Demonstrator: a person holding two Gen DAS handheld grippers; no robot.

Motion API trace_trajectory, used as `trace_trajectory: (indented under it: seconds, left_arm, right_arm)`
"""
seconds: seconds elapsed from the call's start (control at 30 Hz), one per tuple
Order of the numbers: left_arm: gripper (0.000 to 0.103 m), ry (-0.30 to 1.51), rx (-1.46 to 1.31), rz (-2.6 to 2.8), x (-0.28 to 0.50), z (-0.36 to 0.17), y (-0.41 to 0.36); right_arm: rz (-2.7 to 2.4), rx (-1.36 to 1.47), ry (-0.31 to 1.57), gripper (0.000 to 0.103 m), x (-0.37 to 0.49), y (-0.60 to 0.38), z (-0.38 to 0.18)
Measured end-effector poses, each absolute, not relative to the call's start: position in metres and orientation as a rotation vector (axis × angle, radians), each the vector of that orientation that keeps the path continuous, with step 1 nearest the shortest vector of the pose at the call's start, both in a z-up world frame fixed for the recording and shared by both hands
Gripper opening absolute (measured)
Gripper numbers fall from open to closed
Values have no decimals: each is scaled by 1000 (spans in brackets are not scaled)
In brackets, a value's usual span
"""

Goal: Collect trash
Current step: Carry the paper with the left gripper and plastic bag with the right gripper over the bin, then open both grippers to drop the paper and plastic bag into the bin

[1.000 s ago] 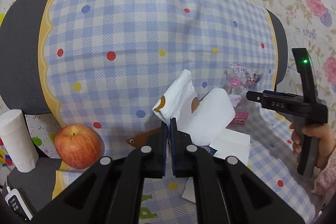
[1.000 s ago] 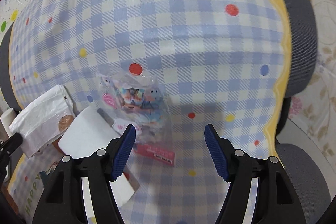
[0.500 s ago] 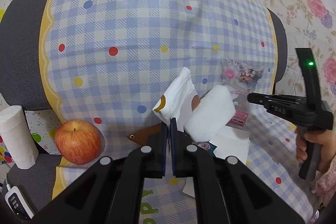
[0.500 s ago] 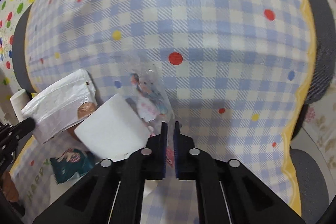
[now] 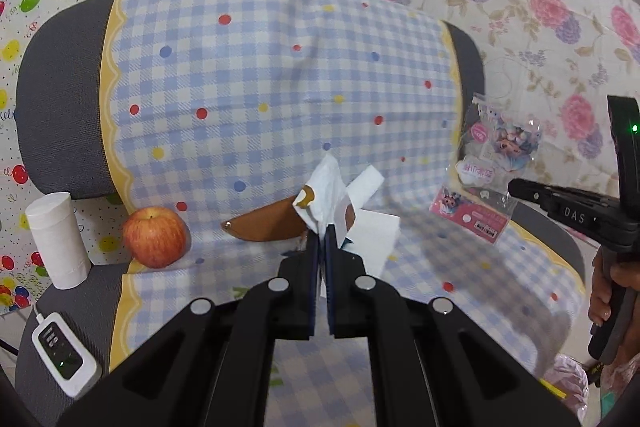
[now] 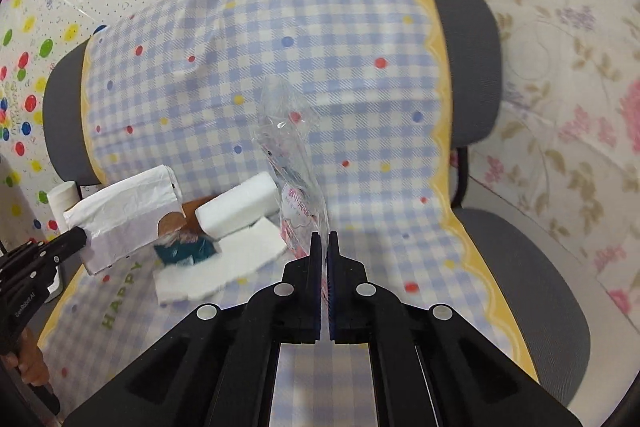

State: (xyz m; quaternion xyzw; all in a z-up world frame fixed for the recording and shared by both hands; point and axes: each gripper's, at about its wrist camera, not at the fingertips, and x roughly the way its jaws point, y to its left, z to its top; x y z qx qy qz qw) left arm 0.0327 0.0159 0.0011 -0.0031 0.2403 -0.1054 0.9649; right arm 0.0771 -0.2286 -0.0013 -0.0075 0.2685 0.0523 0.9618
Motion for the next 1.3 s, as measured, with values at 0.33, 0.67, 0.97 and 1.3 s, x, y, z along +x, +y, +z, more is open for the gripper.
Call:
trace_trajectory:
  seconds: [0.33,0.67,0.97,1.3]
  left_arm:
    - [1,456,9,-359,-27,18,-21]
    - [1,461,76,-552,-75,11,-92]
    - [2,470,148,-735,-115,-8,-154]
    - [2,511,237,-865,-147,-39,-208]
  right_arm:
    - [53,69,513,3,-17,-269,6]
    - [-27,105,533,3,-94,-302,-4]
    - [-223,66,569,3,-163,-336,-22]
    - [-372,134,661,3,-214,-375,-63]
